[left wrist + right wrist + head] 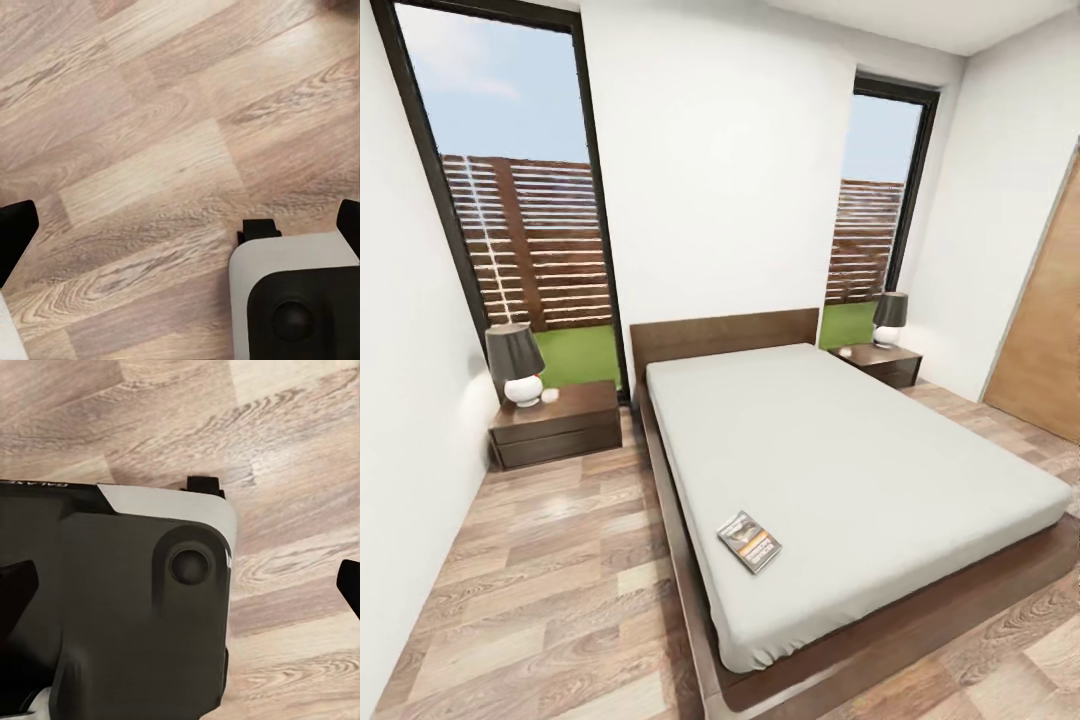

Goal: In the bedroom, move the book from the bed onto either nightstand, and place the two sandals side by side next to the bed.

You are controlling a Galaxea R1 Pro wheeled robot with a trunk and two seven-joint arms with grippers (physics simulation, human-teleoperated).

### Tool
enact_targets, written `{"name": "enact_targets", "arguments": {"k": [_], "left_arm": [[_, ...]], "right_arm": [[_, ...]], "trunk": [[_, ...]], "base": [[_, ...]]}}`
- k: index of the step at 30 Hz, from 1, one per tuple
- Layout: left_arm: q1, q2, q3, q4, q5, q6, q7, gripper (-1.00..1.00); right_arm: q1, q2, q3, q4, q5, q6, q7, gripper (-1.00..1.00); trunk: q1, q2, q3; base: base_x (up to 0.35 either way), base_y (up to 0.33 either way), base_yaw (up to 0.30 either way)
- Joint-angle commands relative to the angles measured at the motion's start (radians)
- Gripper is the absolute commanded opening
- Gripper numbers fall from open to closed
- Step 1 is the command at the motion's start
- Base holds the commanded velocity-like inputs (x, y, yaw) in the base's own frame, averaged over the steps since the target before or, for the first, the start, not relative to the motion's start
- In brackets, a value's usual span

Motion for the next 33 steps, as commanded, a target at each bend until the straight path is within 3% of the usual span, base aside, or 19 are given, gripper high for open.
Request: {"name": "enact_targets", "arguments": {"k": [1,16,33], "left_arm": [[0.000,0.000,-0.009,0.000,0.009,-0.003,0.003,1.00],[0.000,0.000,-0.009,-0.001,0.010,-0.003,0.003,1.00],[0.000,0.000,-0.009,-0.001,0.010,-0.003,0.003,1.00]], "right_arm": [[-0.001,0.000,0.003,0.002,0.003,-0.005,0.003,1.00],[0.000,0.000,0.003,0.000,0.007,-0.016,0.003,1.00],[0.001,0.000,0.003,0.001,0.006,-0.017,0.003,1.00]], "trunk": [[0.000,-0.001,-0.002],[0.000,-0.001,-0.018],[0.000,-0.001,-0.028]], "base": [[0.193,0.029,-0.100],[0.099,0.014,-0.134],[0.013,0.110,-0.082]]}}
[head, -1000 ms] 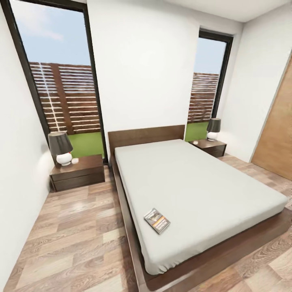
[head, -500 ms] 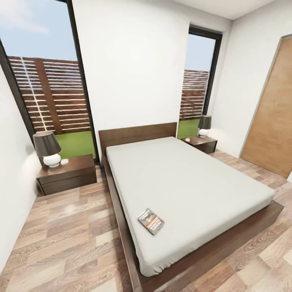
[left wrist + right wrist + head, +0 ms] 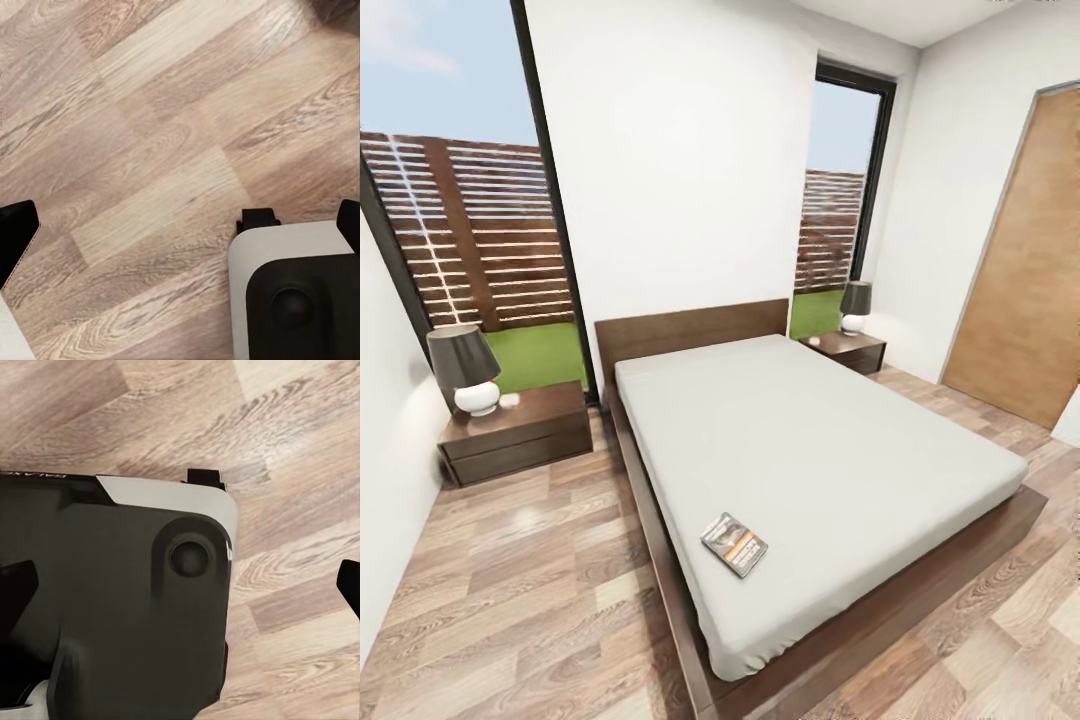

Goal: In the bedroom, move the book from the bed onto either nightstand, and place the two sandals side by side next to the bed.

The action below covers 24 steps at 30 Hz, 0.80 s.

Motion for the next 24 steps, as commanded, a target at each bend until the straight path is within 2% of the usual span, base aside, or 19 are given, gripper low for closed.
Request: {"name": "enact_targets", "arguments": {"k": [1,24], "left_arm": [[0.000,0.000,-0.009,0.000,0.009,-0.003,0.003,1.00],[0.000,0.002,-0.009,0.000,0.009,-0.005,0.003,1.00]], "right_arm": [[-0.001,0.000,0.003,0.002,0.001,0.001,0.003,1.00],[-0.001,0.000,0.003,0.003,-0.002,0.001,0.003,1.00]], "trunk": [[0.000,-0.001,-0.001],[0.000,-0.001,-0.001]], "base": [[0.002,0.210,-0.158],[0.023,0.167,-0.270]]}}
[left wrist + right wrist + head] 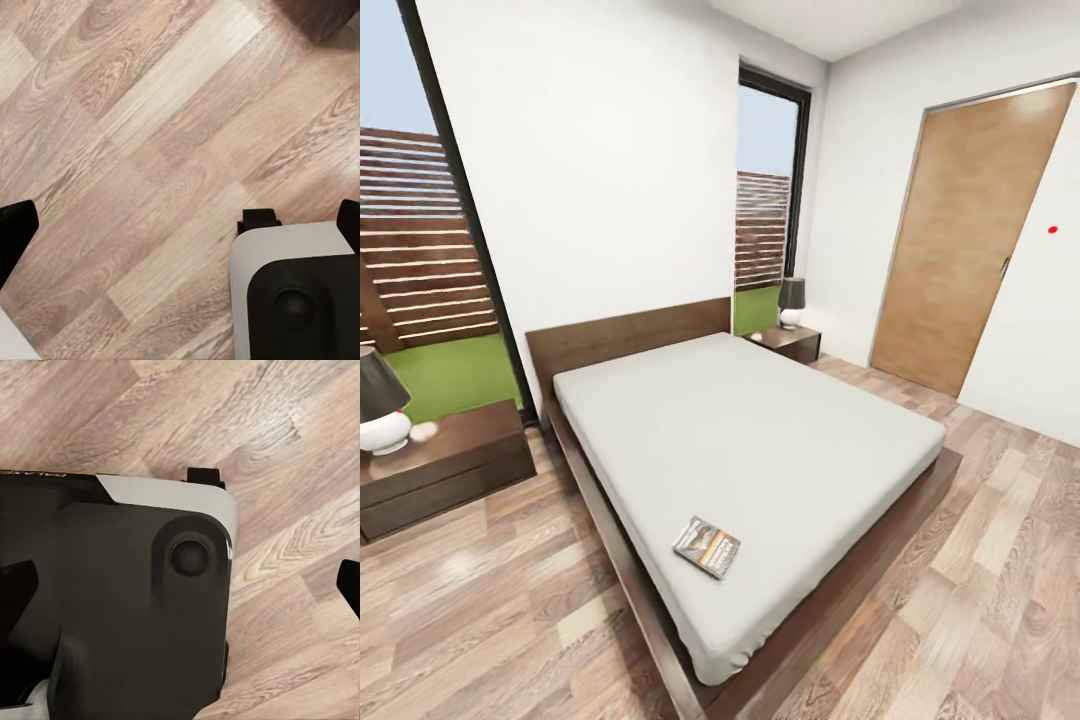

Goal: In the bedroom, move the book from the bed onto either nightstand, and place the two sandals side by side next to the bed.

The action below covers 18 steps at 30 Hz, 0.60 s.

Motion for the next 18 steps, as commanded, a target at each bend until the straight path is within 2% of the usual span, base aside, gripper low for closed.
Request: {"name": "enact_targets", "arguments": {"k": [1,13,18], "left_arm": [[0.000,0.000,-0.009,0.000,0.009,-0.004,0.003,1.00],[0.000,0.000,-0.009,0.000,0.009,-0.017,0.003,1.00],[0.000,0.000,-0.009,0.001,0.008,-0.018,0.003,1.00]], "right_arm": [[-0.001,0.000,0.003,0.002,0.000,0.001,0.003,1.00],[-0.001,0.000,0.003,0.002,-0.001,0.001,0.003,1.00],[-0.001,0.000,0.003,0.002,-0.002,0.001,0.003,1.00]], "trunk": [[0.000,-0.001,-0.001],[0.000,-0.001,-0.001],[0.000,-0.001,-0.001]], "base": [[0.014,0.069,-0.293],[0.004,0.024,-0.294],[0.017,0.142,-0.294]]}}
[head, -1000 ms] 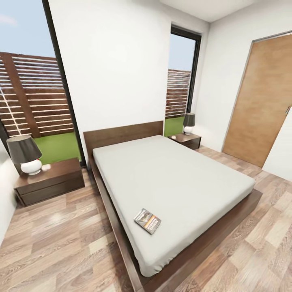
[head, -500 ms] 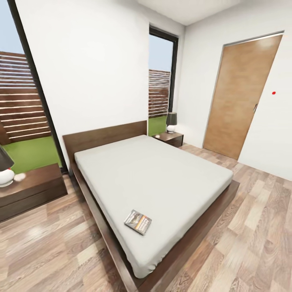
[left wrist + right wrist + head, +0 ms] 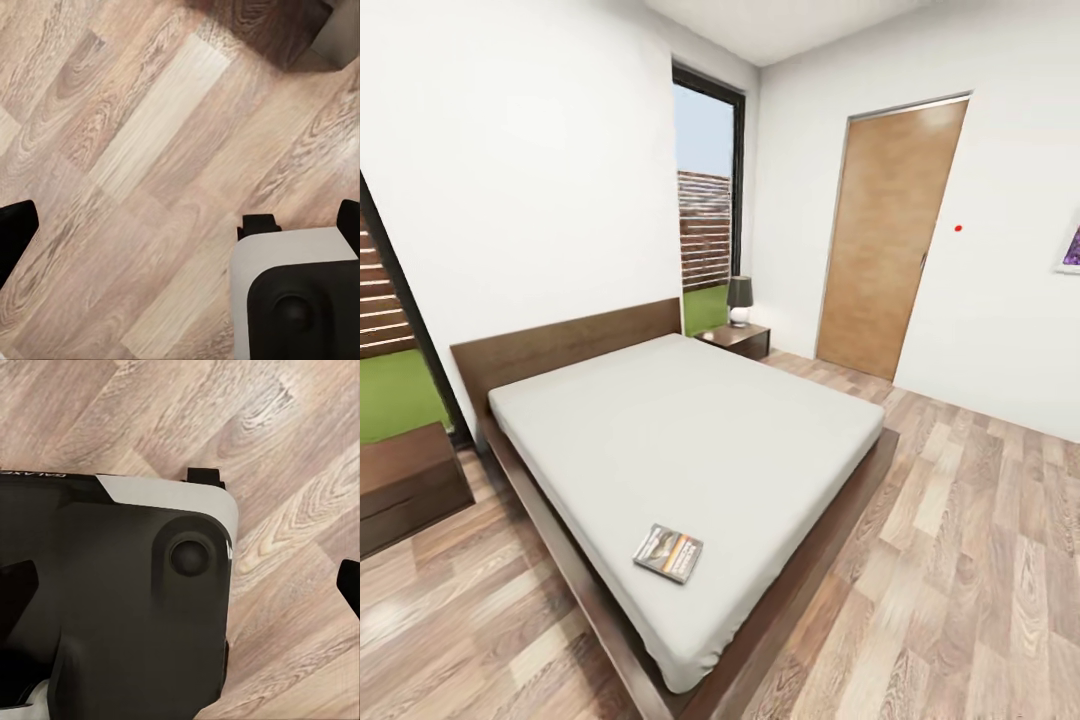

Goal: In the bedroom, move the book from the bed onto either nightstand, and place the two sandals side by side next to the bed.

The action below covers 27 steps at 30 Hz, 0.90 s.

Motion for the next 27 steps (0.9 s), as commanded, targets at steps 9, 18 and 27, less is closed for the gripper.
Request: {"name": "enact_targets", "arguments": {"k": [9,18,27], "left_arm": [[0.000,0.000,-0.009,0.000,0.009,-0.003,0.003,1.00],[0.000,0.000,-0.009,0.001,0.009,-0.003,0.003,1.00],[0.000,0.000,-0.009,0.000,0.009,-0.003,0.003,1.00]], "right_arm": [[-0.002,0.000,0.003,0.002,0.000,0.001,0.003,1.00],[-0.002,0.000,0.003,0.002,0.001,0.001,0.003,1.00],[-0.002,0.001,0.003,0.002,0.002,0.001,0.003,1.00]], "trunk": [[0.000,-0.001,-0.001],[0.000,-0.001,-0.001],[0.000,-0.001,-0.001]], "base": [[0.047,0.199,-0.294],[0.010,0.141,-0.293],[0.016,0.228,-0.180]]}}
